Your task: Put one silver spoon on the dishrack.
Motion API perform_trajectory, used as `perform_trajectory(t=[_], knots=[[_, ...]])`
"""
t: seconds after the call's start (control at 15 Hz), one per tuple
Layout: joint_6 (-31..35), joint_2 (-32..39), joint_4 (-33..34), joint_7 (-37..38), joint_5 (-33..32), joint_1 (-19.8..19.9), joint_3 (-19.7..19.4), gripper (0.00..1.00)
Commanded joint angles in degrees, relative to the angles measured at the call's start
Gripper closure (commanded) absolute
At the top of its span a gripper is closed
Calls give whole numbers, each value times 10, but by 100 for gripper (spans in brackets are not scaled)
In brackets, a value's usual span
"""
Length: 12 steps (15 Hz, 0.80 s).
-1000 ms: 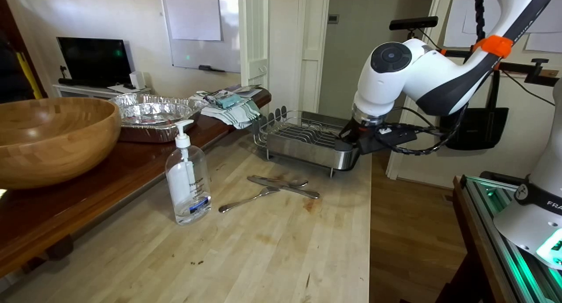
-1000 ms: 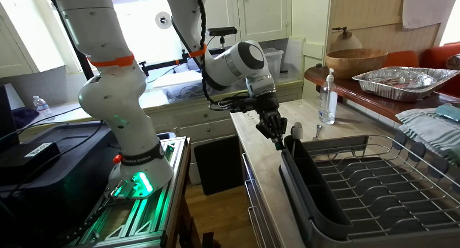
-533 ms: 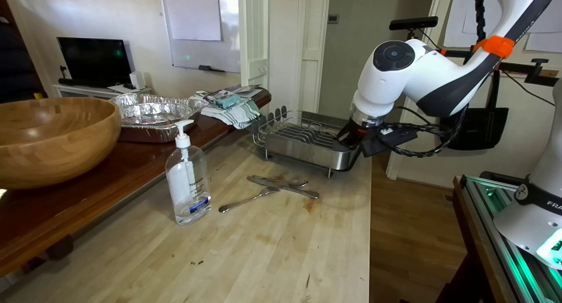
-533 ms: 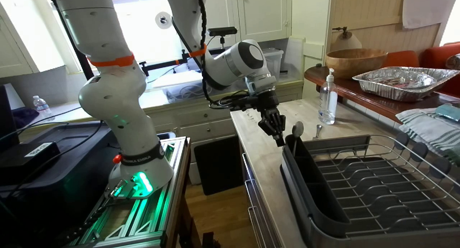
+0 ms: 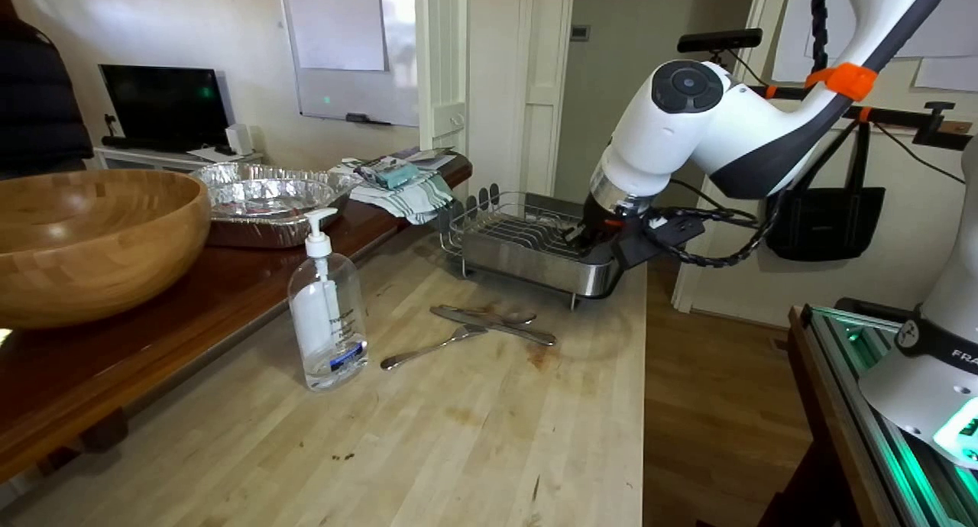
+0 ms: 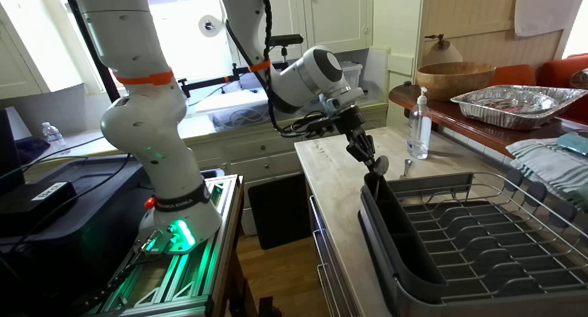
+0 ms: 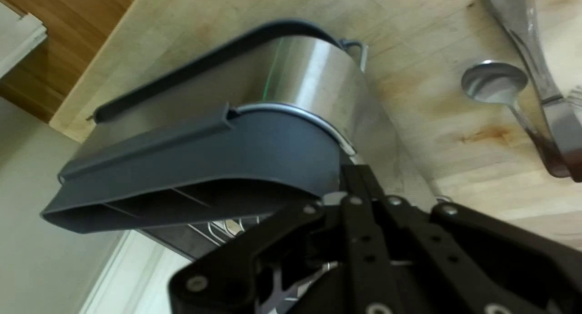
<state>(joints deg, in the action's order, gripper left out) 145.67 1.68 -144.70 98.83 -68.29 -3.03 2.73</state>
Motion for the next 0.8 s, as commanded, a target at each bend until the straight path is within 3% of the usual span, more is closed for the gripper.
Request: perform_trajectory(t=[0.0, 0.4, 0.73], knots=[[39, 29, 28, -3, -36, 9, -10, 100], [96, 61, 32, -59, -6, 23, -21, 100], [81, 46, 5, -74, 27, 30, -24, 100]])
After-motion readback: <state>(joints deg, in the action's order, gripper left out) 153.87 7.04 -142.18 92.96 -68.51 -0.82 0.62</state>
